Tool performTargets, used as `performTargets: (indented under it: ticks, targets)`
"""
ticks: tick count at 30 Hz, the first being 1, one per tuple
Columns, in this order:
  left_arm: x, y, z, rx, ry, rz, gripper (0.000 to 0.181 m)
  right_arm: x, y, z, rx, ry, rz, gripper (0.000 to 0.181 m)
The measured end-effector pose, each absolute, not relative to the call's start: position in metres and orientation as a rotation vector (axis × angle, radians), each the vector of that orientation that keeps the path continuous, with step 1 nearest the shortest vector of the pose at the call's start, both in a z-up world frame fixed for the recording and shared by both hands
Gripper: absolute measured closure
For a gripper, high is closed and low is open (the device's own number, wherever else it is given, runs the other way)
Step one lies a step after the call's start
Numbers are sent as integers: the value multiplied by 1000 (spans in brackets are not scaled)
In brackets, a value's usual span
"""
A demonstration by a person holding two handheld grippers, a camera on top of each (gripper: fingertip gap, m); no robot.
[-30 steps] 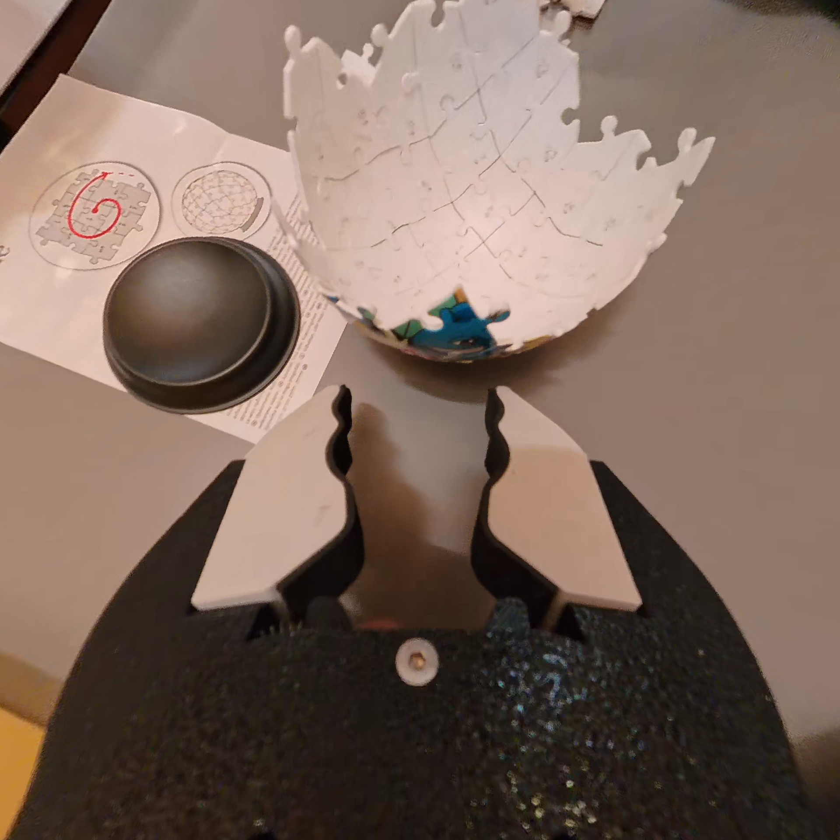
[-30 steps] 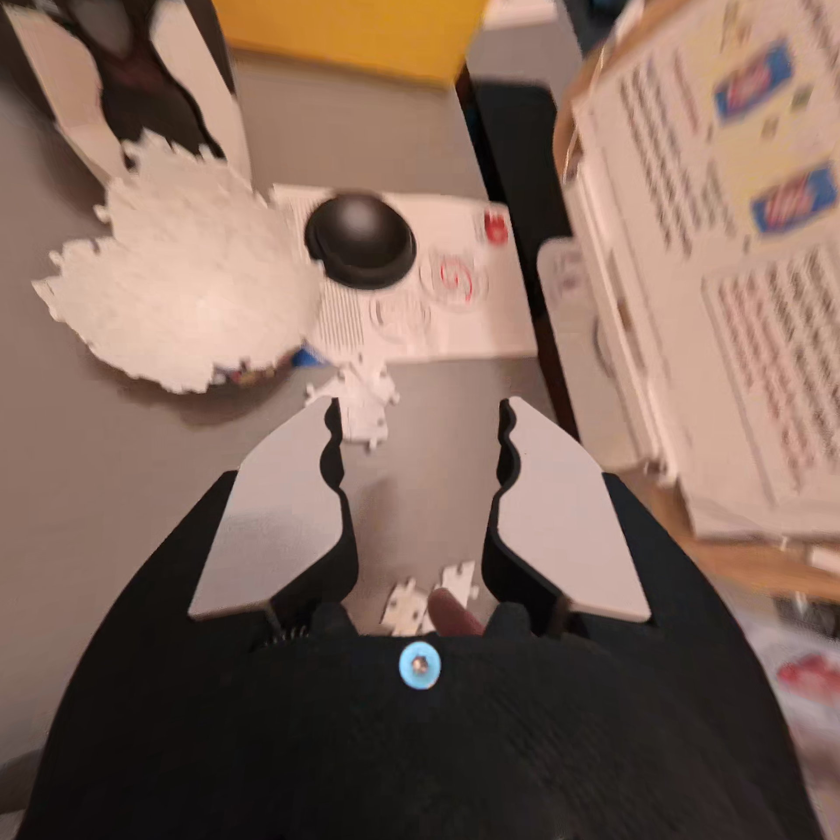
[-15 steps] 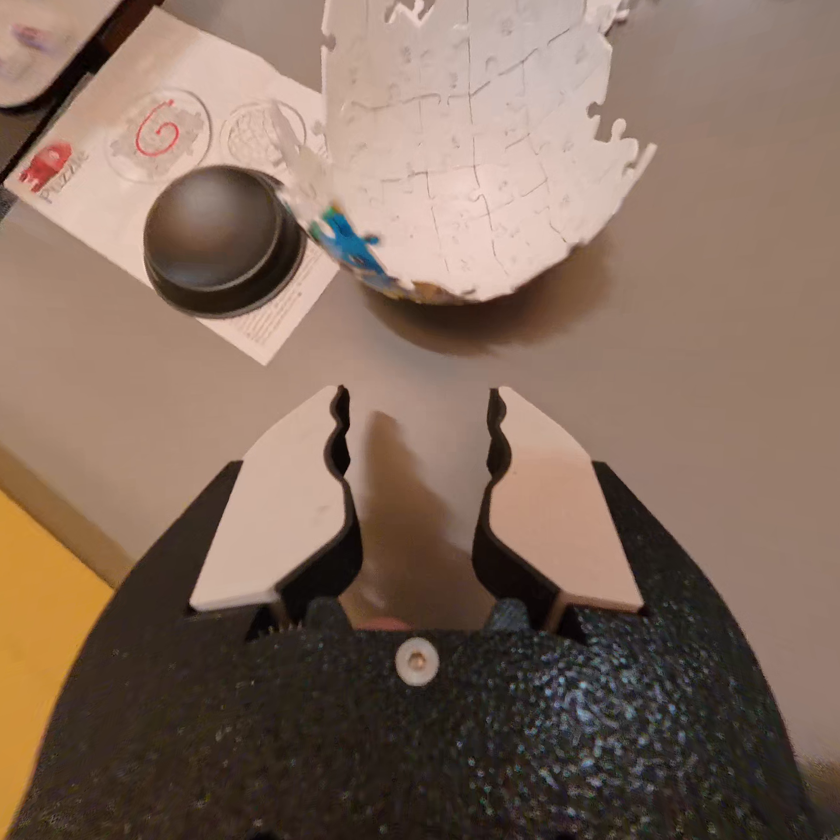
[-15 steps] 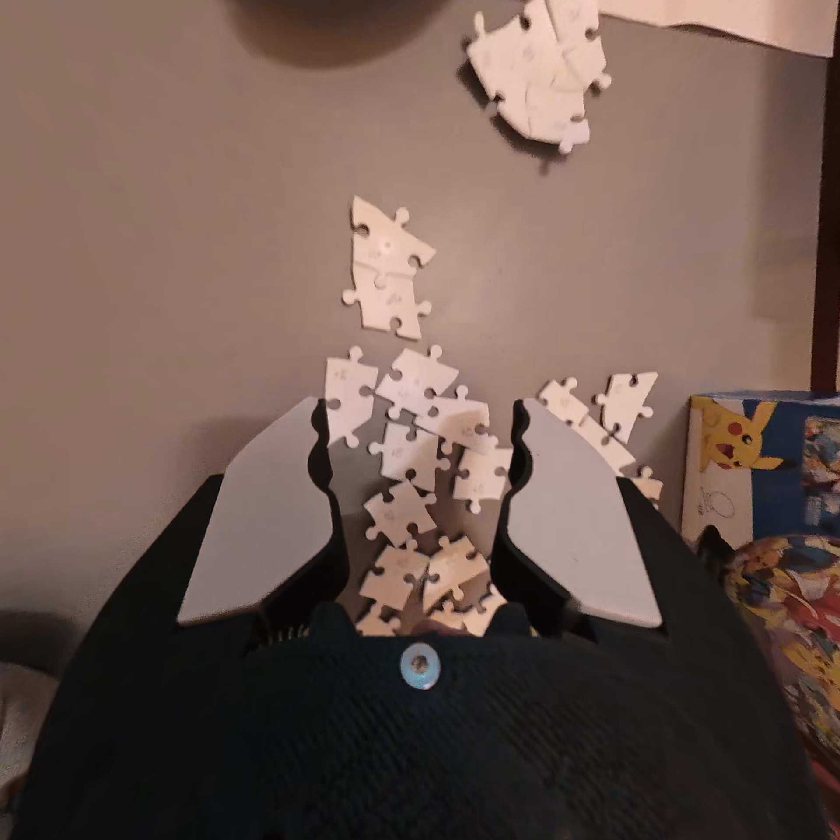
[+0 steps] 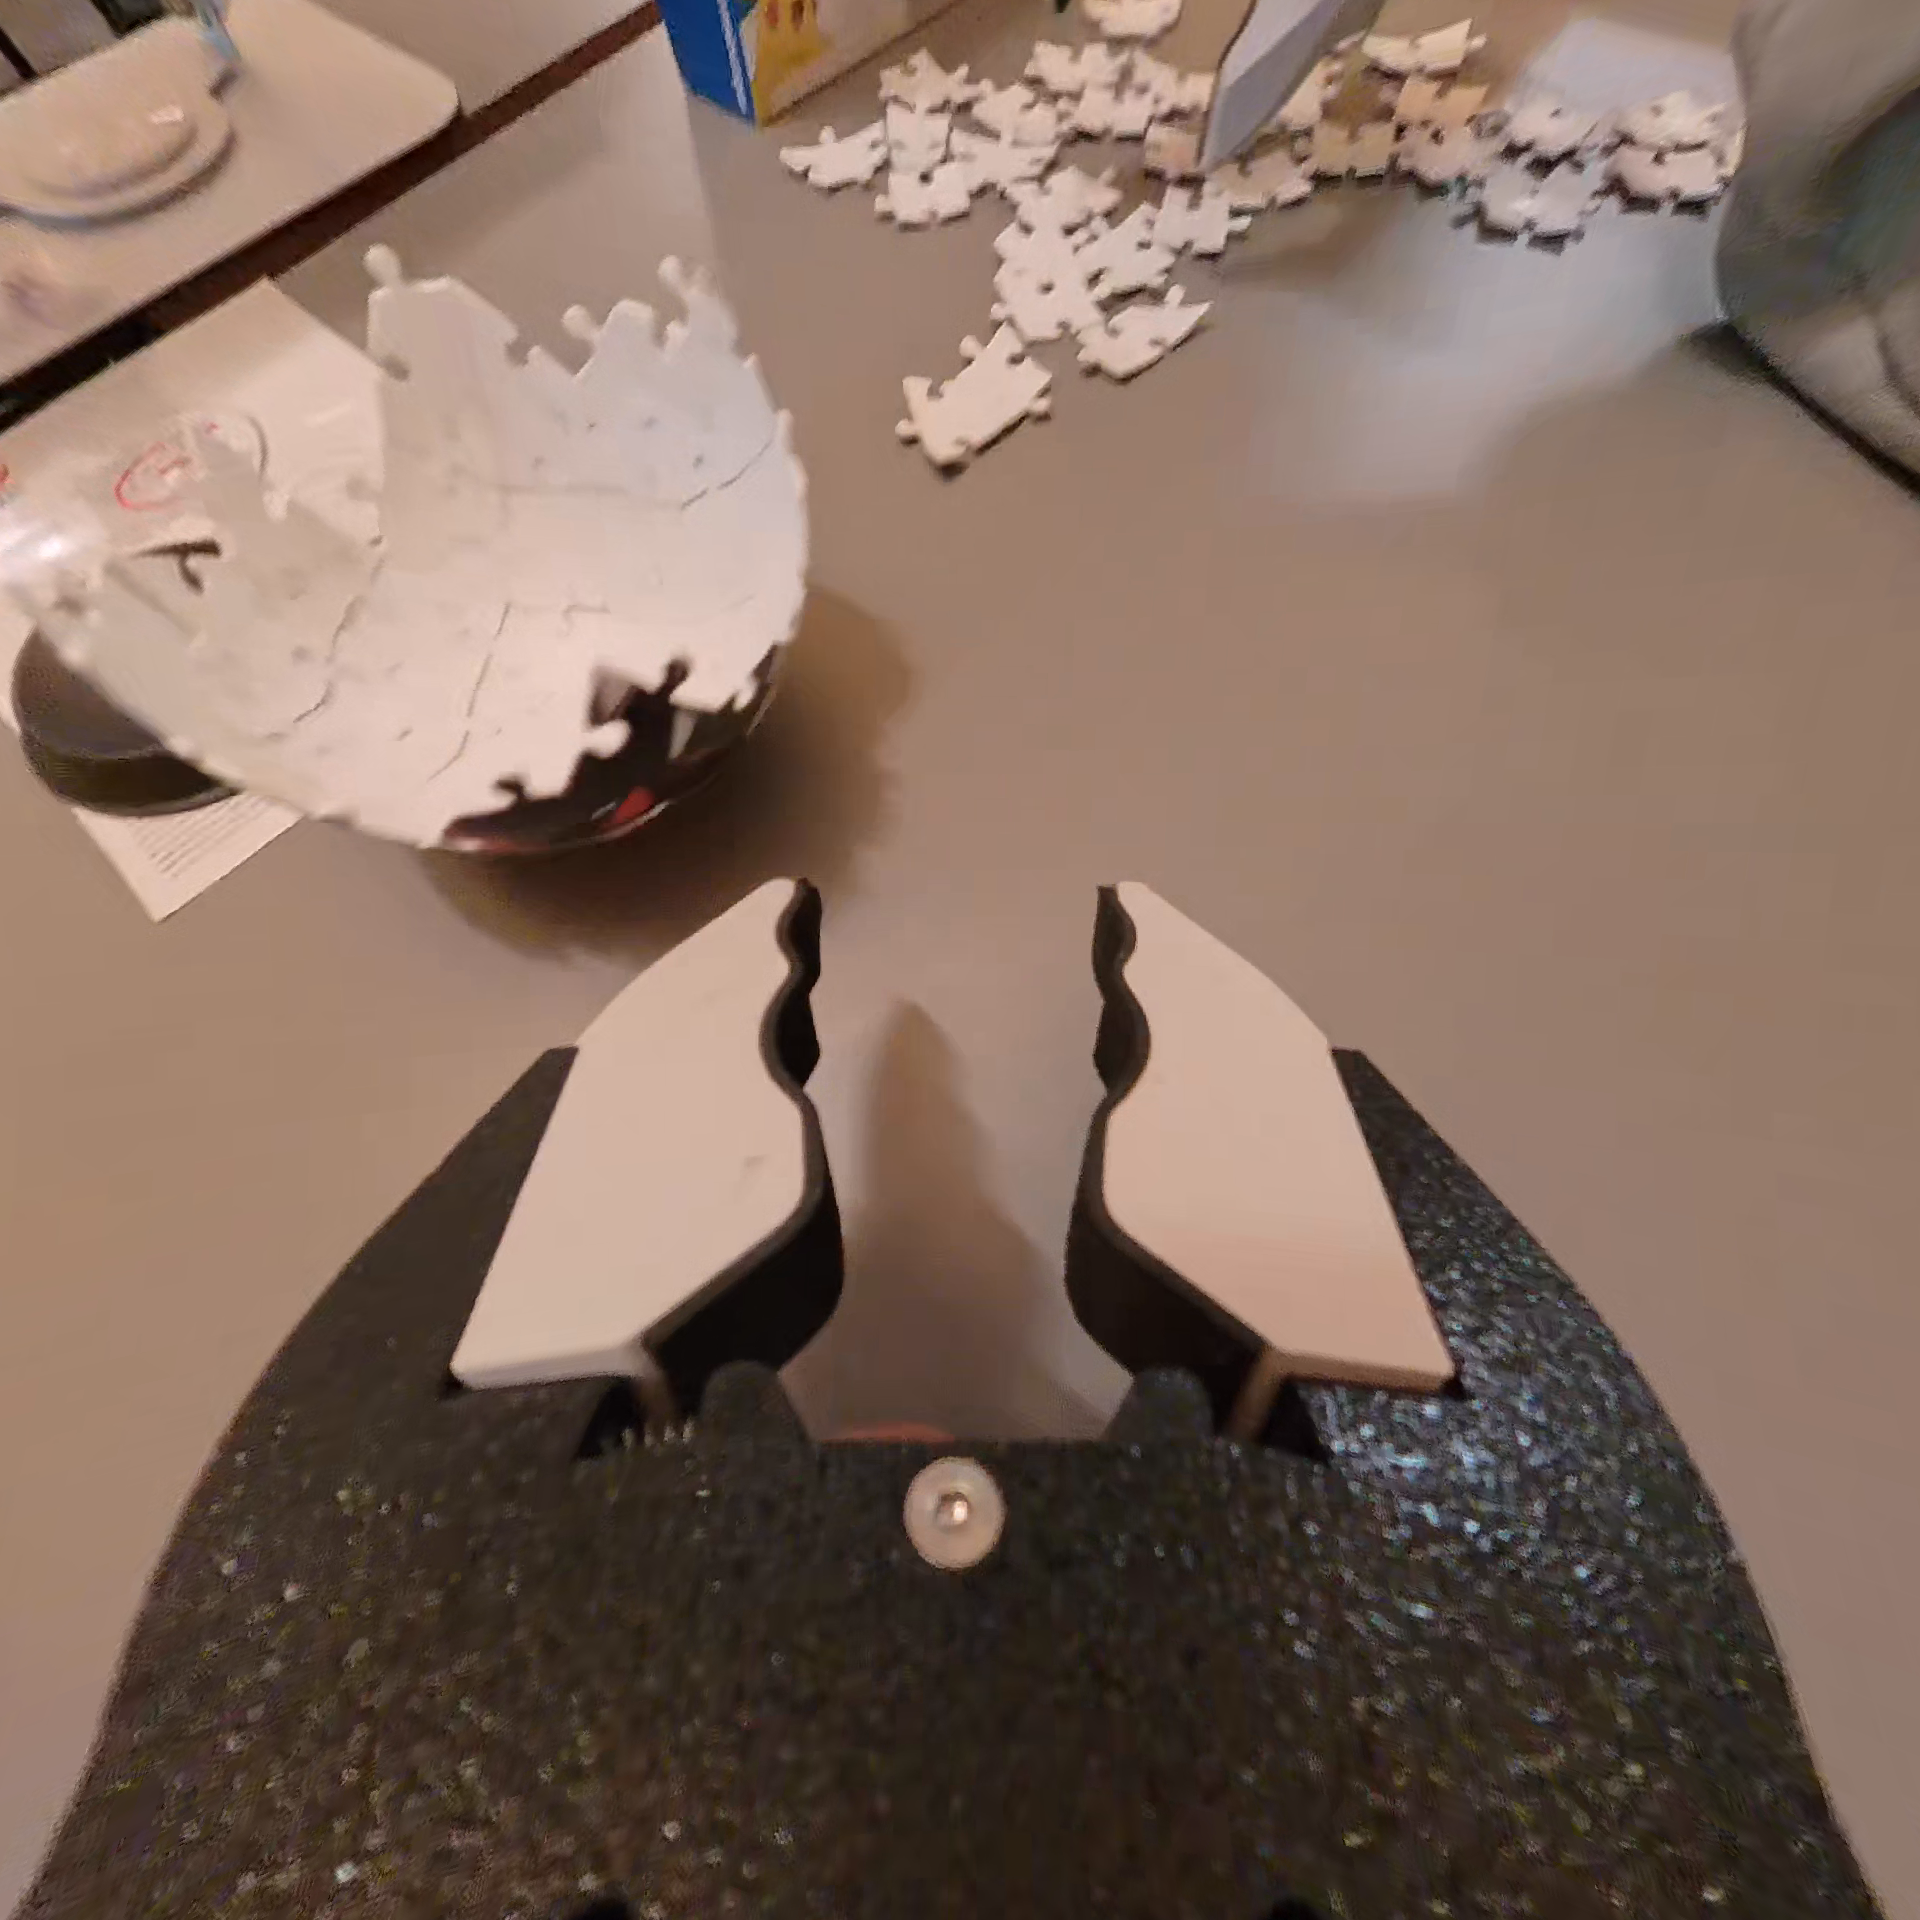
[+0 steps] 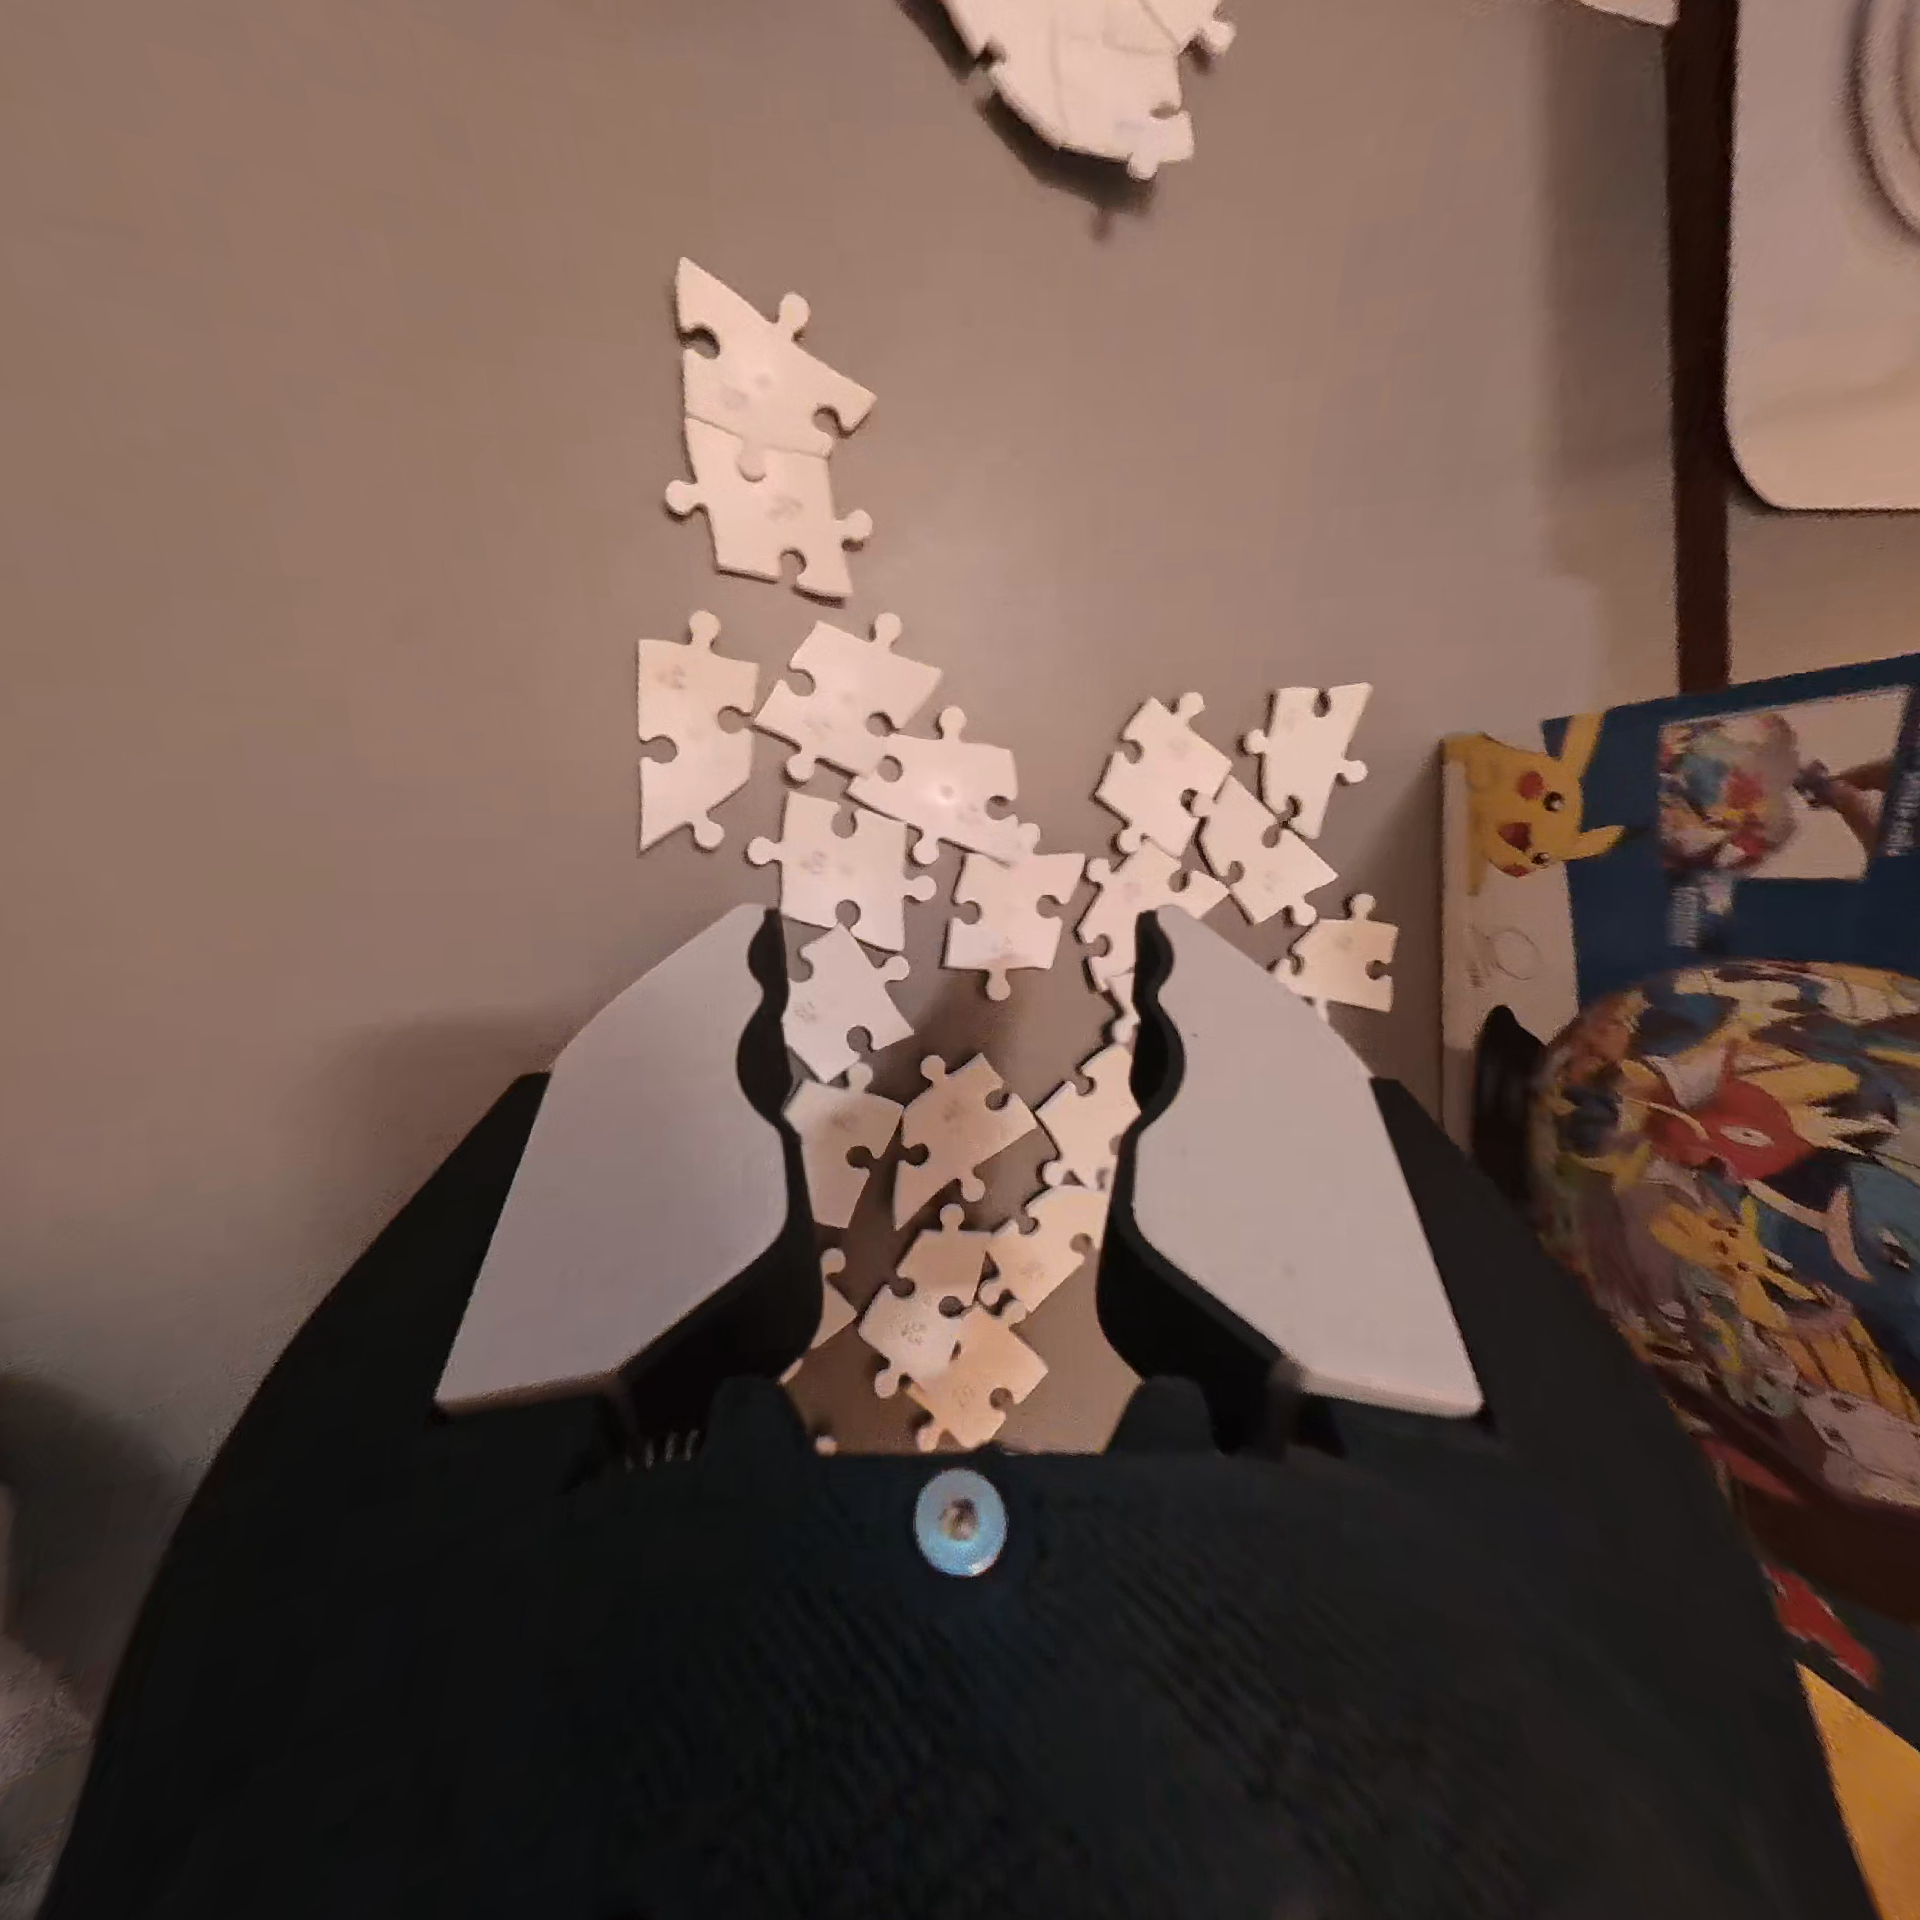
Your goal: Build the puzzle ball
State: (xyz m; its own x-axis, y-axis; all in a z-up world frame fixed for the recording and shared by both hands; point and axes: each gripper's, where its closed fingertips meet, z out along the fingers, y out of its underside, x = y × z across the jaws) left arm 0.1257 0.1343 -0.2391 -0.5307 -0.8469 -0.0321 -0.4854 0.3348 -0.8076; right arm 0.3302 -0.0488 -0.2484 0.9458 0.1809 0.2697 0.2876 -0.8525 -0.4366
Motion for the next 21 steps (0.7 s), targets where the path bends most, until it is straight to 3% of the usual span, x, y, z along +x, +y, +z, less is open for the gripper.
performTargets:
  ticks: [1,21]
  targets:
    - [126,127,-238,-1160,2138,-1076,131,331,-47,-245,-2584,-326,-311,117]
    - [150,117,-256,-1199,2054,-1017,137,375,-52,-176,-2219,94,-469,127]
